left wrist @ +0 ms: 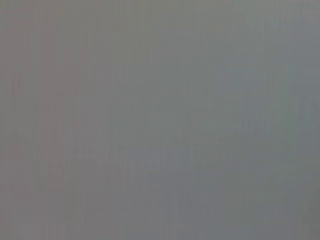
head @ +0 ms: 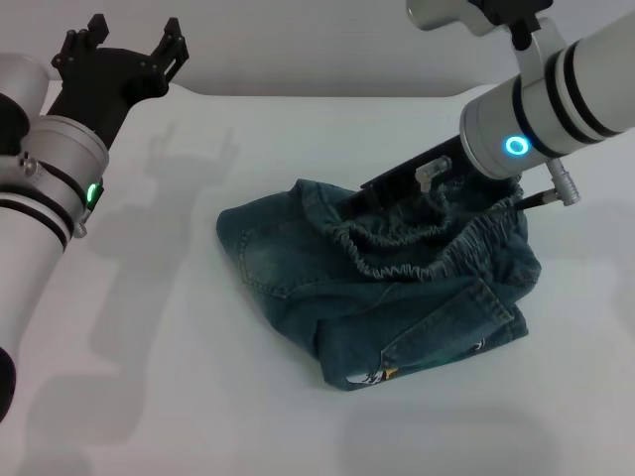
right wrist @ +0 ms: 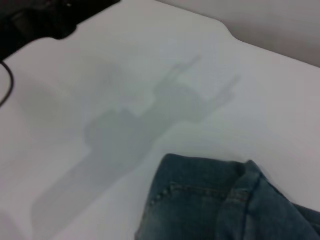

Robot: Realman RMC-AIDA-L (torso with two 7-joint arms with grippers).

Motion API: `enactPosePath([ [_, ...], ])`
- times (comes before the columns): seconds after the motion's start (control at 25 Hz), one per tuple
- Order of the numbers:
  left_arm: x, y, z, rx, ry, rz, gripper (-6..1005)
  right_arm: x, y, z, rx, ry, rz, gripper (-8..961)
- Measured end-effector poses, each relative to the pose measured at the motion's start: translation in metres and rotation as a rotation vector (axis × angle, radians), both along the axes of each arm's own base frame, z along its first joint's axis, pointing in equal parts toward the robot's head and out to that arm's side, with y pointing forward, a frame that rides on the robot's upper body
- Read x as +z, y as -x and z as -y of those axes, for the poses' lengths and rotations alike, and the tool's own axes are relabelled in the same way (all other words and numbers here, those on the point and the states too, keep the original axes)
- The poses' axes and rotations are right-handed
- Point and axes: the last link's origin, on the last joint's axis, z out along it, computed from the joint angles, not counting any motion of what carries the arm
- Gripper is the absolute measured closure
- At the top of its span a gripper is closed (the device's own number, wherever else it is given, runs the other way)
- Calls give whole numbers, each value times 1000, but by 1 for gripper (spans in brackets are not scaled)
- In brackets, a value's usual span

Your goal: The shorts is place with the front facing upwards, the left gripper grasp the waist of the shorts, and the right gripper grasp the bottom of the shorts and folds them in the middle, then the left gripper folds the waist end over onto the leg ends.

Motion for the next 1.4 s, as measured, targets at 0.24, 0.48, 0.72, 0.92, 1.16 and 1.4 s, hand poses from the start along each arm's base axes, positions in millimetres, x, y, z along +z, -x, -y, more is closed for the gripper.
enactPosePath([
  [0.24,2,1,0,3,-7,2,151,-7,1,1,7,12,5,529],
  [0.48,3,1,-1,3,-11,3,151,-13,2,0,21,17,13,527],
  [0.72,2,1,-1,3,-7,2,151,-18,4,-1,11,34,-7,526],
  [0.92,2,1,-1,4,-6,2,151,-23,-1,-3,3,46,-1,524],
  [1.16,2,1,-1,3,-7,2,151,-23,-1,-5,0,39,-8,447],
  [1.4,3,0,-1,2,-8,2,150,-24,-4,-5,-9,37,-7,416],
])
